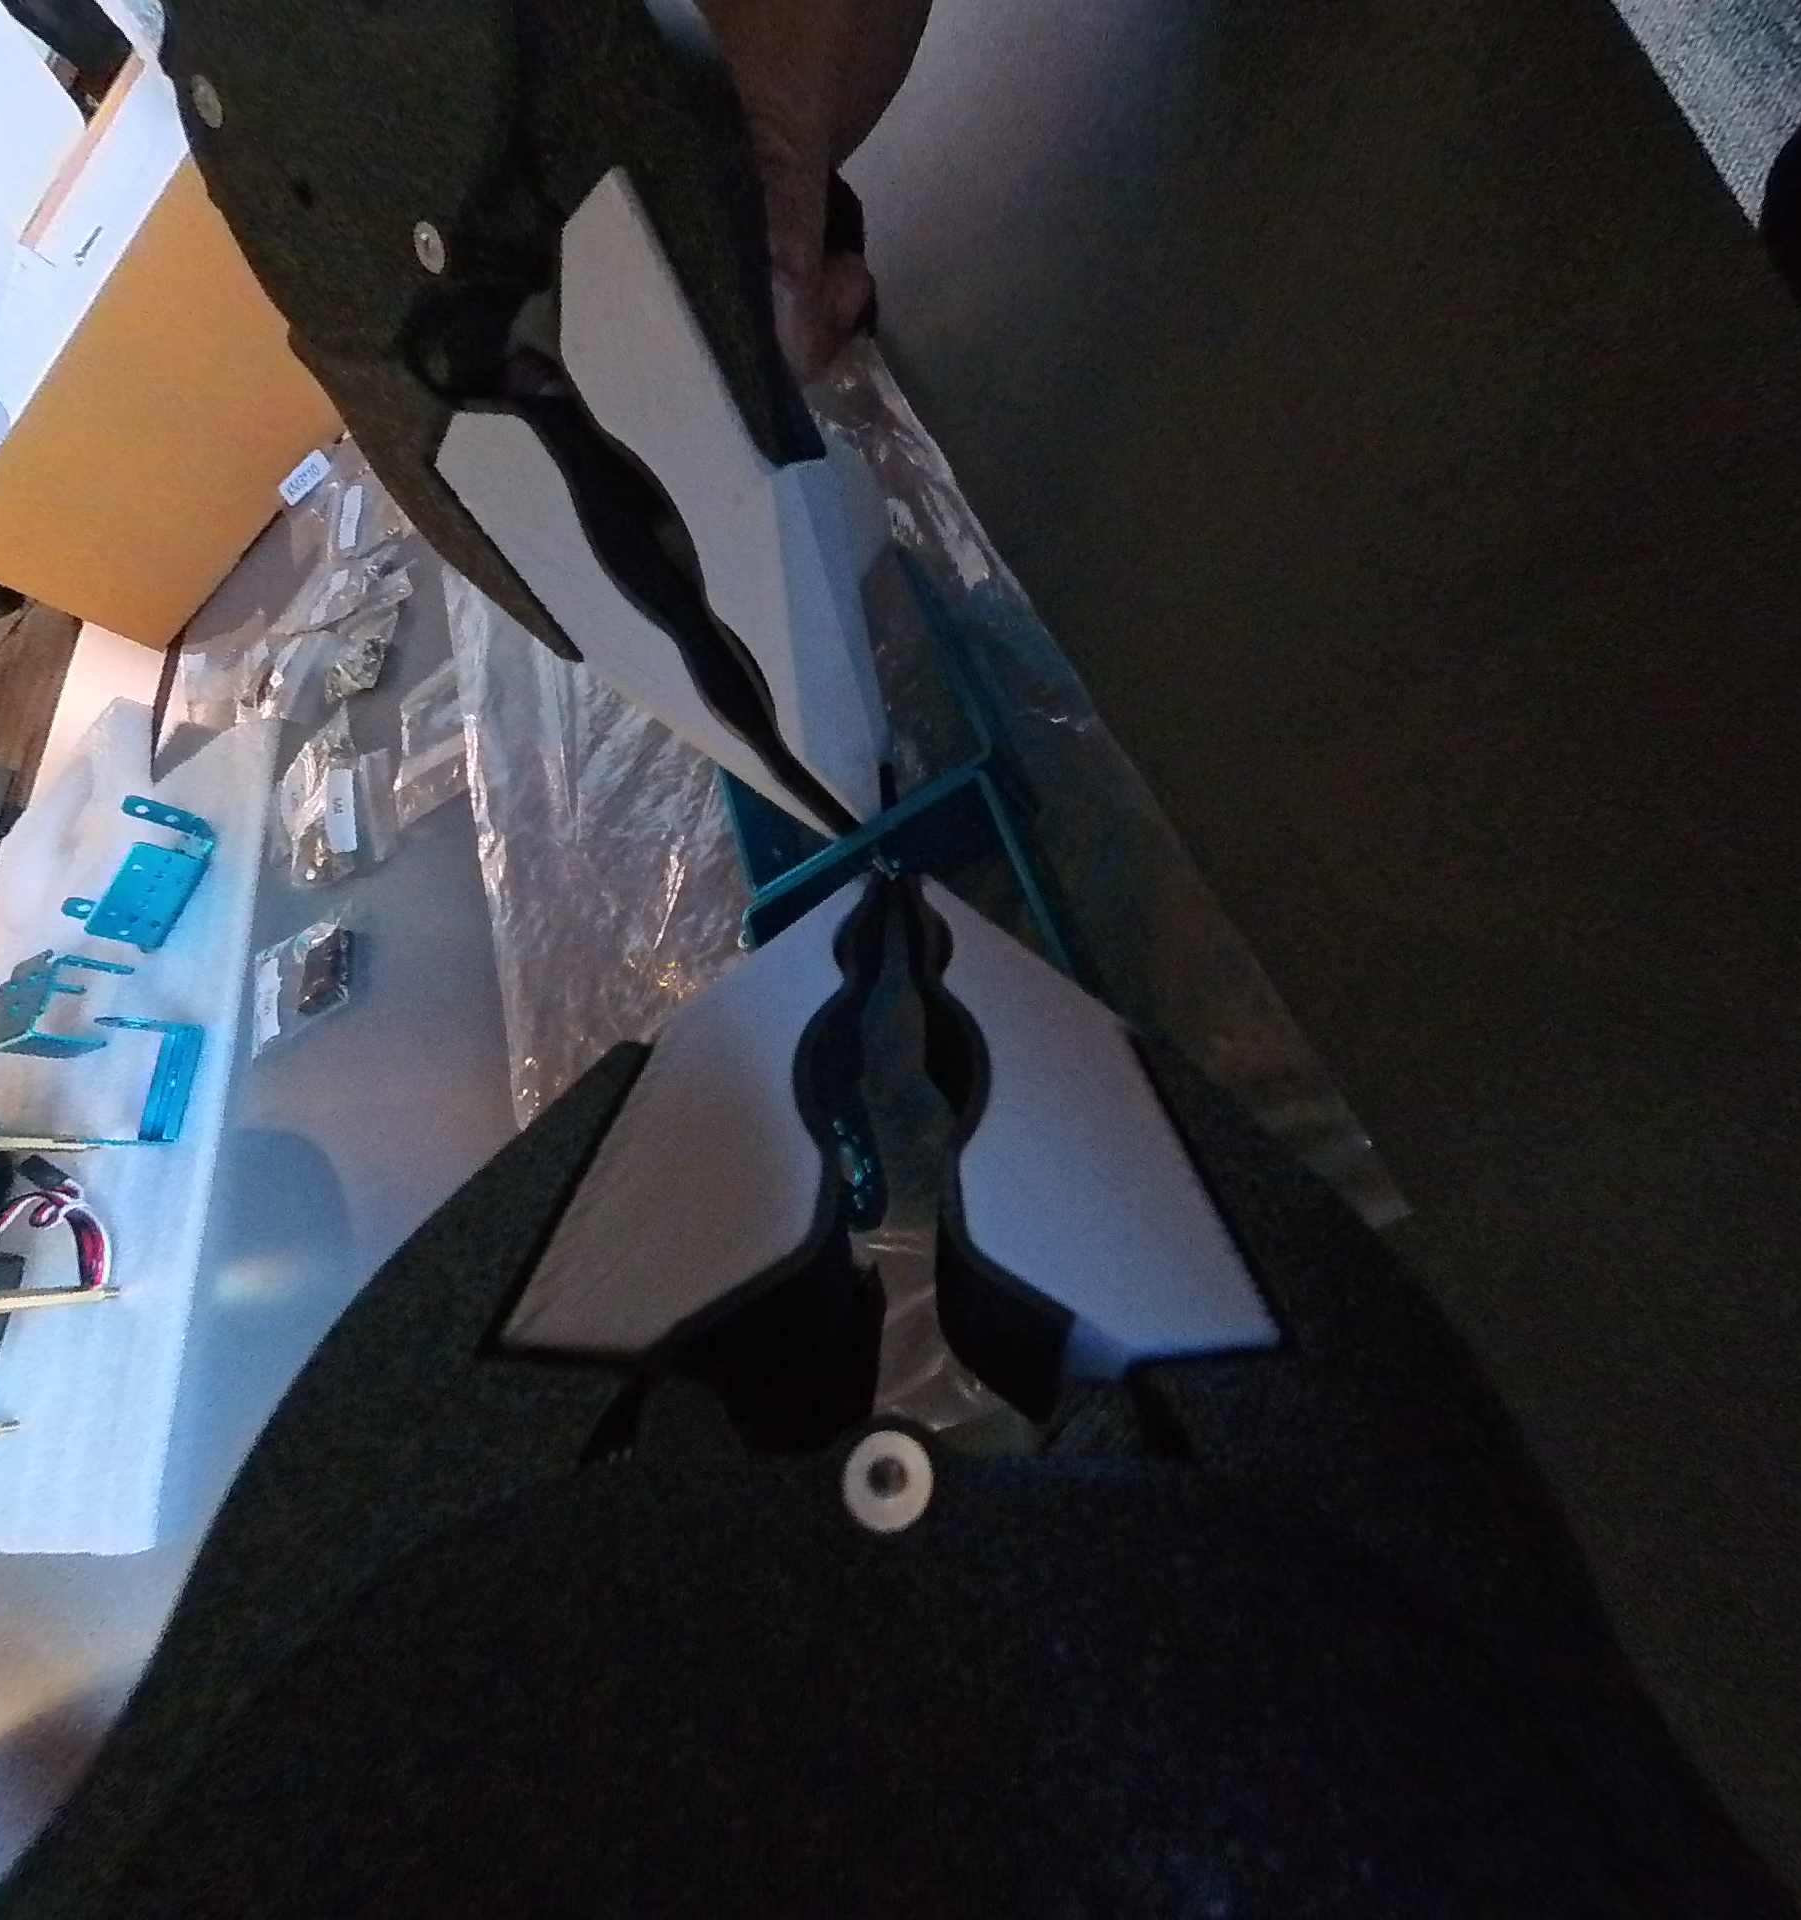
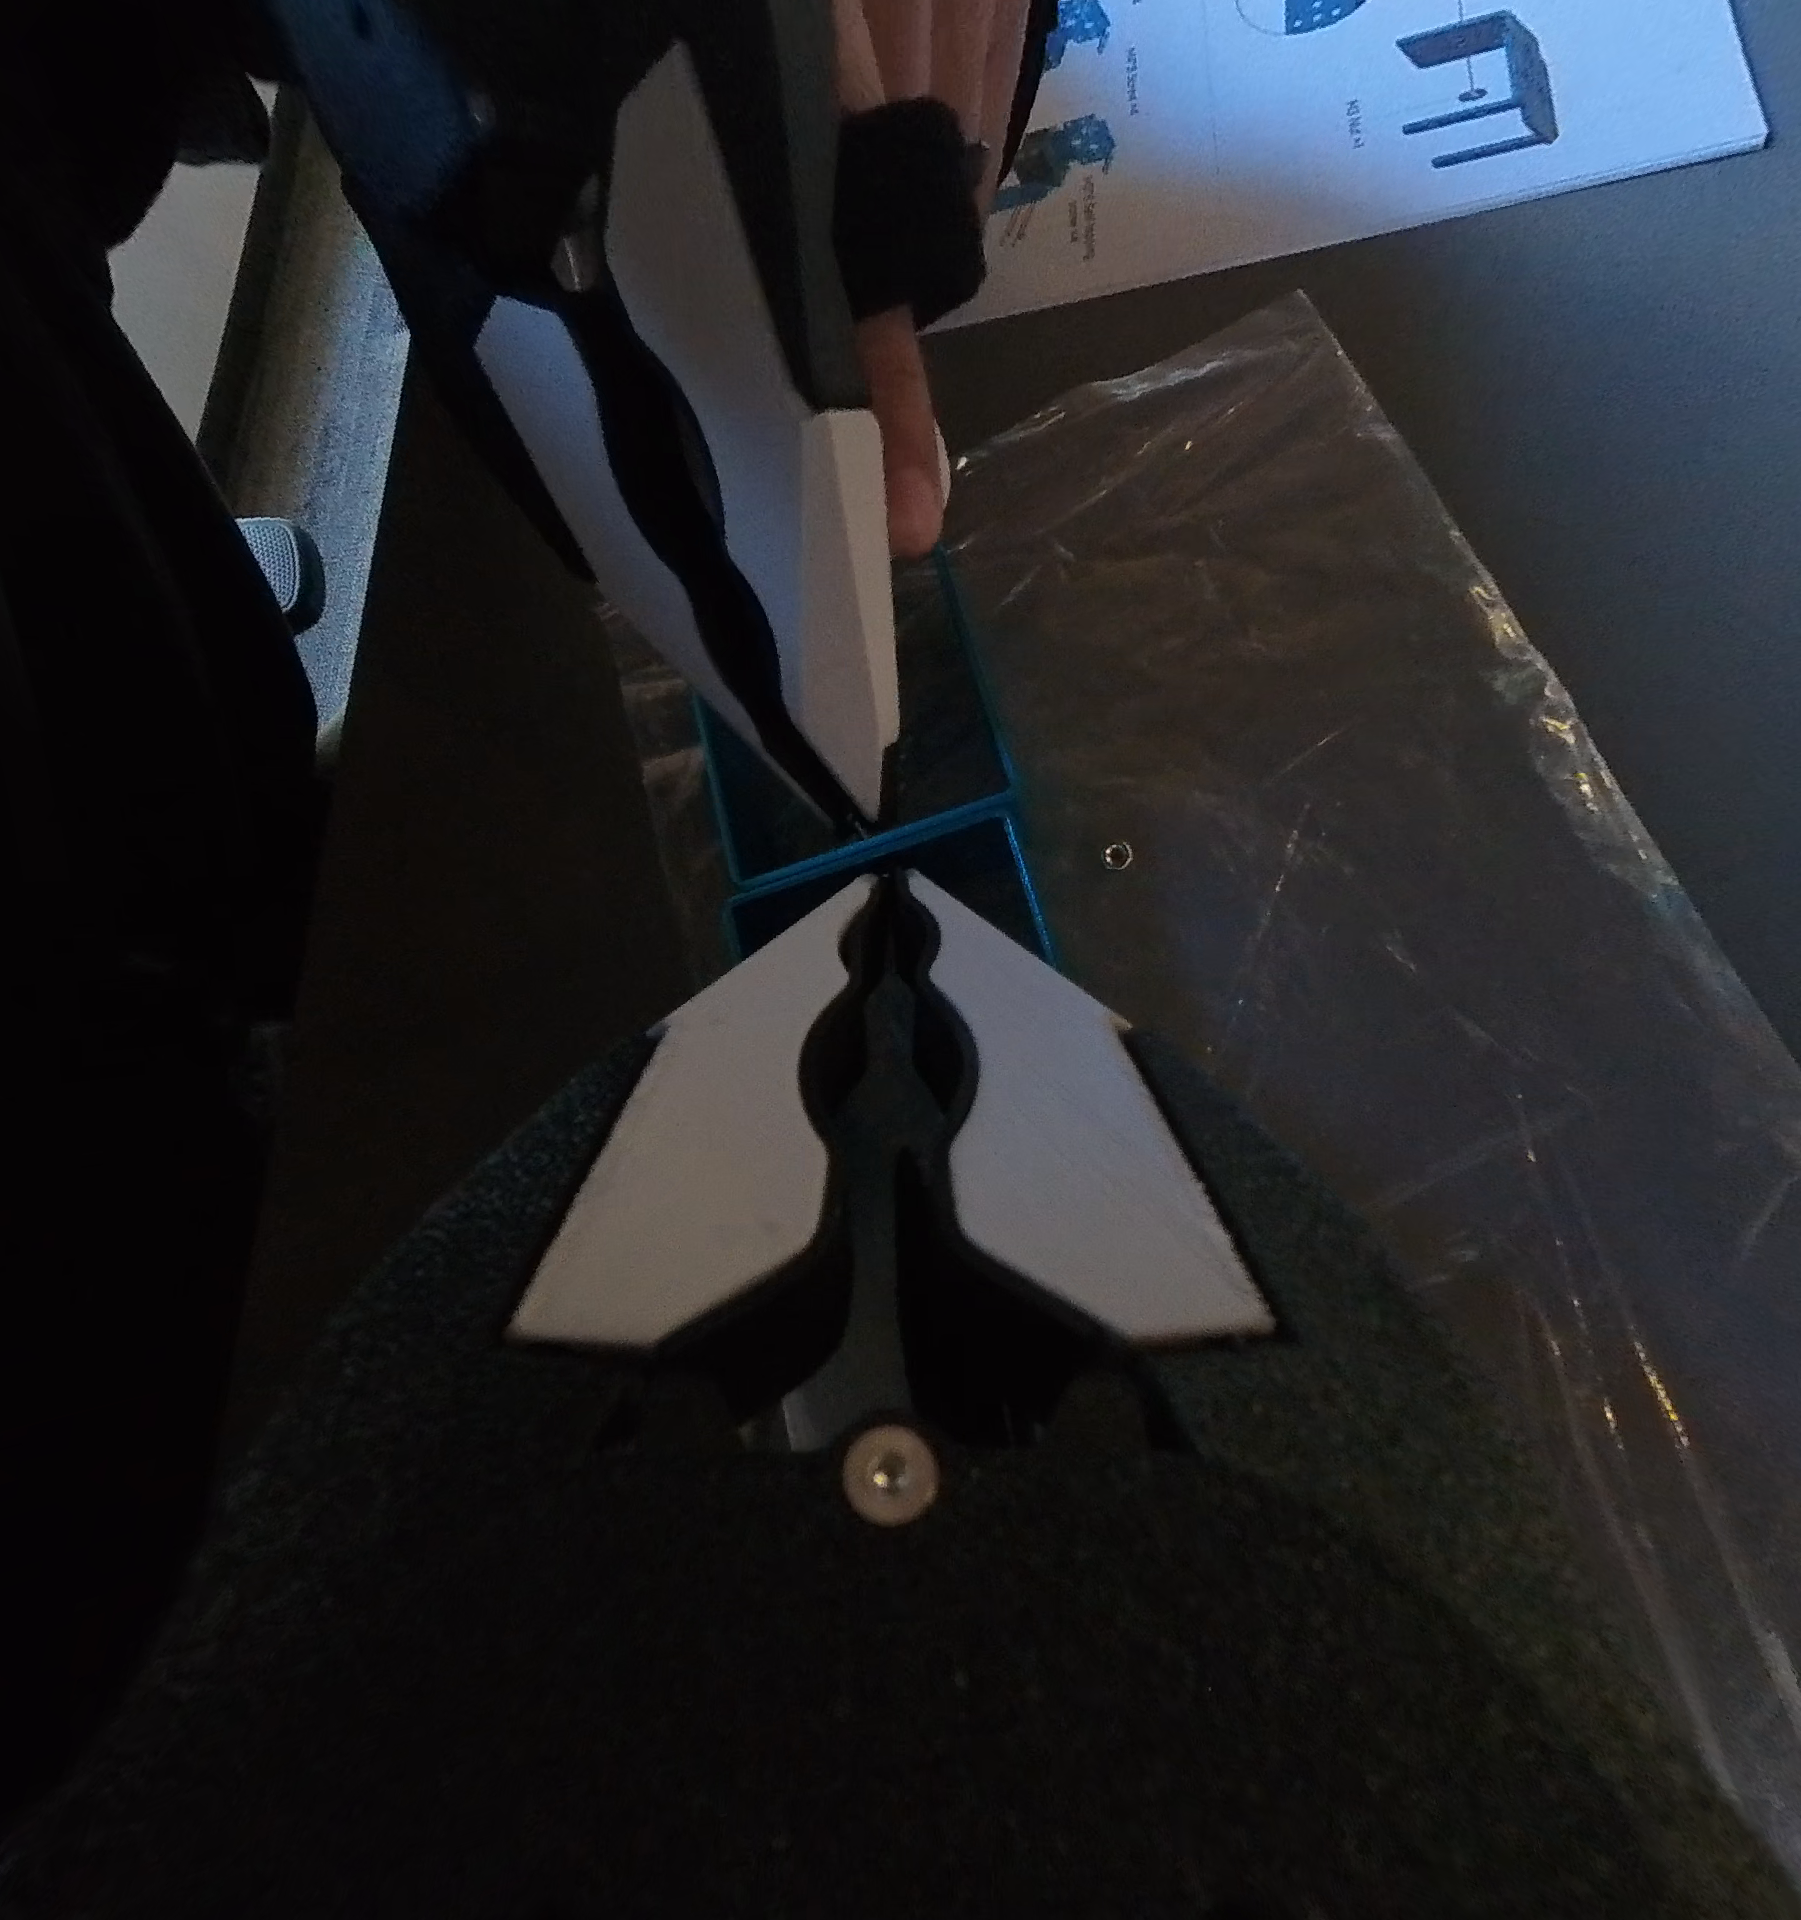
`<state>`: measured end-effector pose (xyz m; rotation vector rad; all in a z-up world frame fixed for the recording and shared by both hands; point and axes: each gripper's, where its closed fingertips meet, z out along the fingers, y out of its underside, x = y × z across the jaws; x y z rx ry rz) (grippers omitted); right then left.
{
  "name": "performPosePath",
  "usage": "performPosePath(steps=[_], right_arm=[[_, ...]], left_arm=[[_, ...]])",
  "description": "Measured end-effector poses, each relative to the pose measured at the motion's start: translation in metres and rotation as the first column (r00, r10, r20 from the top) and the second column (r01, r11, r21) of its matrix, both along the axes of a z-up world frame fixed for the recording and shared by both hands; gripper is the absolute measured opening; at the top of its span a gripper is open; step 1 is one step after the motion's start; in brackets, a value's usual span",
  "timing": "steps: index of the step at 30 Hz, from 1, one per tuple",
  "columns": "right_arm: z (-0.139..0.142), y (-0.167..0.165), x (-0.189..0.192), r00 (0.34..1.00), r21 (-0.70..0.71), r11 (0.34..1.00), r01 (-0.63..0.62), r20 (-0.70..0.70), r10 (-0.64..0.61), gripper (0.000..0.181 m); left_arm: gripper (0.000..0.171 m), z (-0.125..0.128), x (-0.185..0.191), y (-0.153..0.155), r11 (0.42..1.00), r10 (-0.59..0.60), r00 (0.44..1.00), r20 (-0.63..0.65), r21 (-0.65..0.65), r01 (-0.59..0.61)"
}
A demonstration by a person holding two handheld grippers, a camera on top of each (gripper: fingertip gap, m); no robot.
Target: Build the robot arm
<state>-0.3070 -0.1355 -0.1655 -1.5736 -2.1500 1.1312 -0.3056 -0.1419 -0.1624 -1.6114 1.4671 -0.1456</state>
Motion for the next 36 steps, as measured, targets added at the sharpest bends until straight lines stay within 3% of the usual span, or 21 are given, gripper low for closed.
performPosePath(steps=[36], right_arm=[[0.0004,-0.0009,0.0006,1.0,-0.002,1.0,-0.009,-0.001,0.009,0.0]], left_arm=[[0.002,-0.0002,-0.0019,0.0035,0.998,-0.064,0.996,-0.056,-0.001,0.064]])
